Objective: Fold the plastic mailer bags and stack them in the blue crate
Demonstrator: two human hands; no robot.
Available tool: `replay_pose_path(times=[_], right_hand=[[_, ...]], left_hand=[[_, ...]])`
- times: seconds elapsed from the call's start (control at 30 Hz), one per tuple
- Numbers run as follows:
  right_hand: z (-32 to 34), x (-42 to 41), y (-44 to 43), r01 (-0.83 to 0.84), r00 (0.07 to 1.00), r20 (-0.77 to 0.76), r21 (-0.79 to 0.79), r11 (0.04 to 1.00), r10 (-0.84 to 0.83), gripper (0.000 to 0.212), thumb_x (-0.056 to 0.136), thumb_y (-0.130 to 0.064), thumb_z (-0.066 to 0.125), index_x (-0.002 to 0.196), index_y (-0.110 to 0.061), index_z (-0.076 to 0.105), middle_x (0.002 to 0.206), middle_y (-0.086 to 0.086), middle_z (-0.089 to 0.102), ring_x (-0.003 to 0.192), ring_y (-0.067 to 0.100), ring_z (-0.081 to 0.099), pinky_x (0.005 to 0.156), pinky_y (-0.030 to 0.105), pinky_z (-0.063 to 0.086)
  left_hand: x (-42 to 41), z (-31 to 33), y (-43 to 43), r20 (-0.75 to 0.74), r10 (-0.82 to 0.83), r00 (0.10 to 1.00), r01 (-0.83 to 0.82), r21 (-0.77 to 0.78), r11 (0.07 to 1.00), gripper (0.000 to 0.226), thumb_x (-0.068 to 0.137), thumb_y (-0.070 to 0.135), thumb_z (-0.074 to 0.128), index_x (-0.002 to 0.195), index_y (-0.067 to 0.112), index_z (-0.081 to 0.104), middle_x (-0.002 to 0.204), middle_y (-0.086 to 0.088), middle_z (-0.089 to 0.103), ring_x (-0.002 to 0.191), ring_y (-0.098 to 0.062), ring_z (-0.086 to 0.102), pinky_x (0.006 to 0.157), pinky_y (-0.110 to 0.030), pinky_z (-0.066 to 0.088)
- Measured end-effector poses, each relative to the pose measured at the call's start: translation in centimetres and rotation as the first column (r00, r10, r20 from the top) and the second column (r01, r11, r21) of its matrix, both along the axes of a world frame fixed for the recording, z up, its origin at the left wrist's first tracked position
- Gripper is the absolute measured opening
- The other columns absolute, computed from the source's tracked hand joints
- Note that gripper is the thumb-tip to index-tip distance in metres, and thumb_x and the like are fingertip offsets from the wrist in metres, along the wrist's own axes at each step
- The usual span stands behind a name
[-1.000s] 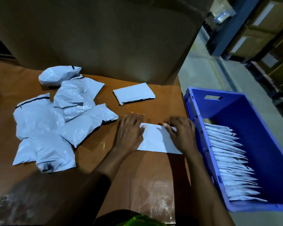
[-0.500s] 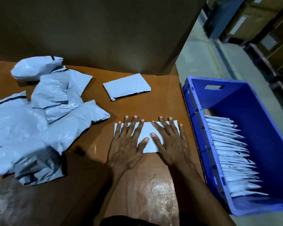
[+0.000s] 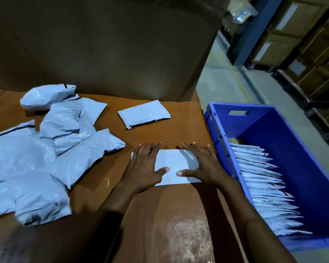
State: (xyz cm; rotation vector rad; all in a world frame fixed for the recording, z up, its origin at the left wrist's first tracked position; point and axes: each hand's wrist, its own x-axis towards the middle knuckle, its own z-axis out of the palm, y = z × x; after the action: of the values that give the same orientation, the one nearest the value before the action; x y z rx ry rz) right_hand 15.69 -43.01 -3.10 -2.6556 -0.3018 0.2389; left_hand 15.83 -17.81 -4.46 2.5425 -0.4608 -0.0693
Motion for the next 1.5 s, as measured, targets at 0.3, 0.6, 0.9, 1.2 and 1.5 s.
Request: replay_pose_path(times=[0.3, 0.6, 0.9, 1.2, 1.5], right_hand=[[4.3, 2.1, 1.0, -0.065, 0.993, 0.098, -0.036, 0.997, 0.068, 0.051, 0.081, -0.063, 0.079, 0.112, -0.022, 0.075, 0.102, -0.002, 0.058, 0.098, 0.015, 0.052, 0.087, 0.037, 0.04], [8.7, 2.6, -3.8, -0.009, 0.984, 0.175, 0.222, 0.975, -0.031, 0.027, 0.085, -0.044, 0.085, 0.097, -0.02, 0.08, 0.095, -0.007, 0.07, 0.089, 0.008, 0.062, 0.073, 0.027, 0.045], [12.1, 4.4, -10.4, 0.054, 0.939, 0.288, 0.415, 0.908, -0.188, 0.012, 0.081, -0.032, 0.09, 0.089, -0.032, 0.08, 0.092, -0.01, 0.075, 0.089, 0.01, 0.071, 0.084, 0.039, 0.056], [12.9, 8.5, -23.2, 0.075, 0.859, 0.461, 0.314, 0.946, -0.221, 0.022, 0.082, -0.037, 0.077, 0.093, -0.019, 0.082, 0.088, -0.005, 0.072, 0.084, 0.017, 0.069, 0.078, 0.032, 0.05], [3.3, 12.3, -29.9, 0.242, 0.891, 0.384, 0.054, 0.969, -0.243, 0.03, 0.071, 0.006, 0.081, 0.092, -0.016, 0.08, 0.091, 0.005, 0.073, 0.091, 0.034, 0.064, 0.072, 0.033, 0.047]], left_hand=[[2.3, 2.2, -0.2, 0.021, -0.044, 0.999, 0.041, 0.136, 0.99, 0.066, 0.073, 0.069, 0.075, 0.121, 0.027, 0.061, 0.116, 0.003, 0.056, 0.114, -0.022, 0.048, 0.082, -0.036, 0.034], [4.6, 8.1, -3.2, 0.145, -0.144, 0.979, 0.147, -0.012, 0.989, 0.036, 0.086, 0.041, 0.078, 0.068, 0.033, 0.048, 0.061, 0.012, 0.05, 0.063, -0.009, 0.05, 0.06, -0.034, 0.026], [9.7, 14.4, -8.9, 0.264, -0.191, 0.946, 0.214, -0.064, 0.975, 0.009, 0.09, 0.029, 0.078, 0.096, 0.023, 0.081, 0.08, 0.013, 0.067, 0.073, -0.011, 0.056, 0.063, -0.026, 0.035], [13.3, 15.5, -20.7, 0.445, -0.242, 0.862, 0.247, 0.049, 0.968, 0.021, 0.08, 0.031, 0.066, 0.089, 0.021, 0.082, 0.083, 0.001, 0.074, 0.084, -0.027, 0.065, 0.077, -0.034, 0.034], [16.5, 8.4, -31.4, 0.405, -0.338, 0.85, 0.18, 0.379, 0.908, 0.021, 0.062, 0.012, 0.083, 0.078, 0.02, 0.072, 0.07, -0.002, 0.063, 0.072, -0.031, 0.063, 0.071, -0.038, 0.043]])
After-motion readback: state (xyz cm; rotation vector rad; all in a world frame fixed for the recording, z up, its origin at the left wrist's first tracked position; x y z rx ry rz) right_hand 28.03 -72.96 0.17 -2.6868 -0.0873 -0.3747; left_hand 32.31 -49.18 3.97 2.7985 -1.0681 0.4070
